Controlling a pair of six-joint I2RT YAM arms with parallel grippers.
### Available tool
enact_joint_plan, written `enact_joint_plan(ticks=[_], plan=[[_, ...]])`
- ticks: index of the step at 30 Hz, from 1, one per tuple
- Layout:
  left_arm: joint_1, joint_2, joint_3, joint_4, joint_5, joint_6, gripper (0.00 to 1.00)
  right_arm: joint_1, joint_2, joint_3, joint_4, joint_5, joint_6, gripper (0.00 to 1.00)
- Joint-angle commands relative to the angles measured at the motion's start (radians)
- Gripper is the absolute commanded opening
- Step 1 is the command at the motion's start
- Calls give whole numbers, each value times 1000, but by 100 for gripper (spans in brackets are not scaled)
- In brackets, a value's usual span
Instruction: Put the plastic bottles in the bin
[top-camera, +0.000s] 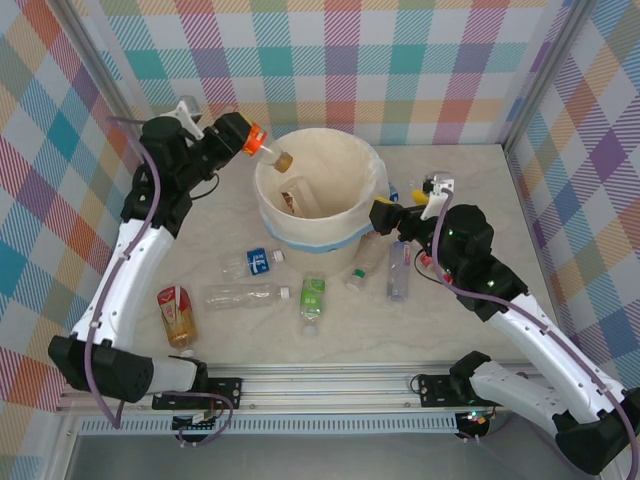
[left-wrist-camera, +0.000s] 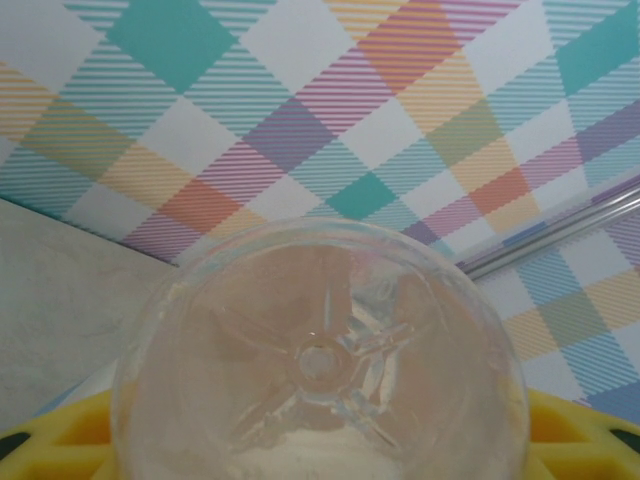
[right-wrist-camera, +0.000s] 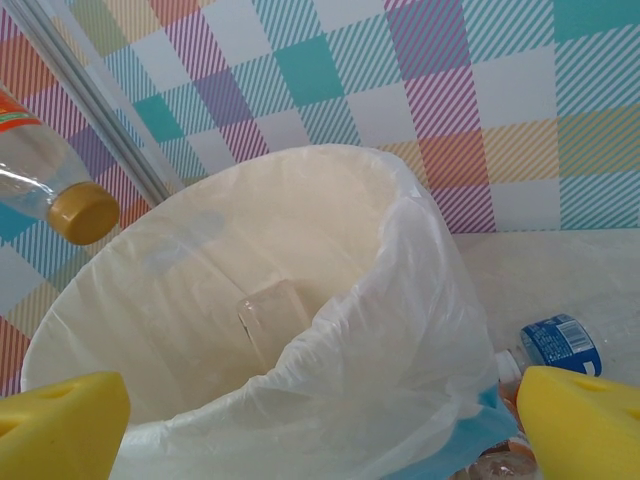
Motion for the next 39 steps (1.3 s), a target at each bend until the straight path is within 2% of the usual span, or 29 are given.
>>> enact_joint_plan(ticks=[1, 5, 8, 11, 15, 20, 25, 32, 39], plan=[[-54, 58, 110, -47, 50, 83, 20, -2, -22, -8, -14, 19, 28, 100], [-132, 148, 230, -229, -12, 222, 20, -2, -33, -11, -36, 31, 38, 99], [-199, 233, 335, -374, -100, 318, 20, -2, -38, -14, -45, 38, 44, 100], [-257, 320, 424, -475, -182, 375, 19, -2, -48, -24, -25, -7, 39, 100], [-308, 420, 494, -540, -264, 414, 20, -2, -53, -24, -32, -21, 45, 100], [-318, 533, 544, -592, -300, 408, 22, -2, -56, -14, -86, 21, 47, 100], [-324, 633, 591, -636, -294, 392, 24, -2, -53, 0, -173, 147, 98, 100], [-331, 709, 637, -696, -290, 367, 44, -2, -78, -18, -212, 204, 136, 100], [-336, 656, 655, -689, -222, 358, 72, -8, -129, -72, -231, 251, 191, 100]])
